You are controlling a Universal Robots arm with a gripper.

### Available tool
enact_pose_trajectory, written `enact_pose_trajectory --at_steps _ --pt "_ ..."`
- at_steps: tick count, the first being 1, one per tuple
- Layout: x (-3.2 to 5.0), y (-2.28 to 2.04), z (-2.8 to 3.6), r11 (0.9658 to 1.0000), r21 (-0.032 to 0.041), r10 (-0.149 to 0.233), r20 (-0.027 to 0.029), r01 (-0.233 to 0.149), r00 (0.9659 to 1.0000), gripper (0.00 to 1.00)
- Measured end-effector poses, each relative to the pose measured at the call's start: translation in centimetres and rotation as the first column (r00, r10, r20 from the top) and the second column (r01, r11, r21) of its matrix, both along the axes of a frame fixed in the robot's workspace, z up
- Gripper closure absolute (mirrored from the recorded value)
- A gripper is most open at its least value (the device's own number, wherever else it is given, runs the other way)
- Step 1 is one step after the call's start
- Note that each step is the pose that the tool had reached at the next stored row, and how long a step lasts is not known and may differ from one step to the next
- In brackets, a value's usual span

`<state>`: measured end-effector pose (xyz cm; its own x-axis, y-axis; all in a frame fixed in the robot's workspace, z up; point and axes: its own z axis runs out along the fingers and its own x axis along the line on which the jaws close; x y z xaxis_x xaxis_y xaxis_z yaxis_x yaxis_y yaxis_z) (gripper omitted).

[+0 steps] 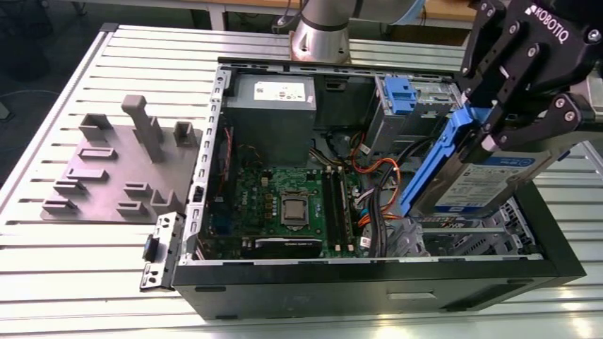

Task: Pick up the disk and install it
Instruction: 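Insert the disk into the insertion slot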

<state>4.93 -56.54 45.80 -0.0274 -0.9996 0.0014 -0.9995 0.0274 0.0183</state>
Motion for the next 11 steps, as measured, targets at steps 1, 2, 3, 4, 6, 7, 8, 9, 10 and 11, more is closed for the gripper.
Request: enact_pose_trajectory --at_steps 1,2,3,4,6,7,8,9,10,11 --pt "0.14 0.00 -0.04 1.0000 0.0001 0.000 0.0000 0.000 1.0000 0.64" --pt "0.29 0.00 -0.09 1.0000 0.0003 0.000 0.0000 0.000 1.0000 0.64" --pt "0.43 0.00 -0.13 1.0000 0.0002 0.000 0.0000 0.000 1.0000 0.64" --pt "0.59 0.00 -0.18 1.0000 0.0001 0.000 0.0000 0.000 1.0000 0.64" --pt "0.94 0.00 -0.27 1.0000 0.0001 0.000 0.0000 0.000 1.0000 0.64" --pt "1.11 0.00 -0.32 1.0000 0.0001 0.000 0.0000 0.000 1.0000 0.64" --pt "1.25 0.00 -0.37 1.0000 0.0001 0.000 0.0000 0.000 1.0000 0.64" --pt "1.35 0.00 -0.43 1.0000 0.0001 0.000 0.0000 0.000 1.0000 0.64" --pt "1.46 0.00 -0.49 1.0000 0.0001 0.000 0.0000 0.000 1.0000 0.64" --pt "1.54 0.00 -0.55 1.0000 0.0001 0.001 0.0000 -0.001 1.0000 0.64"
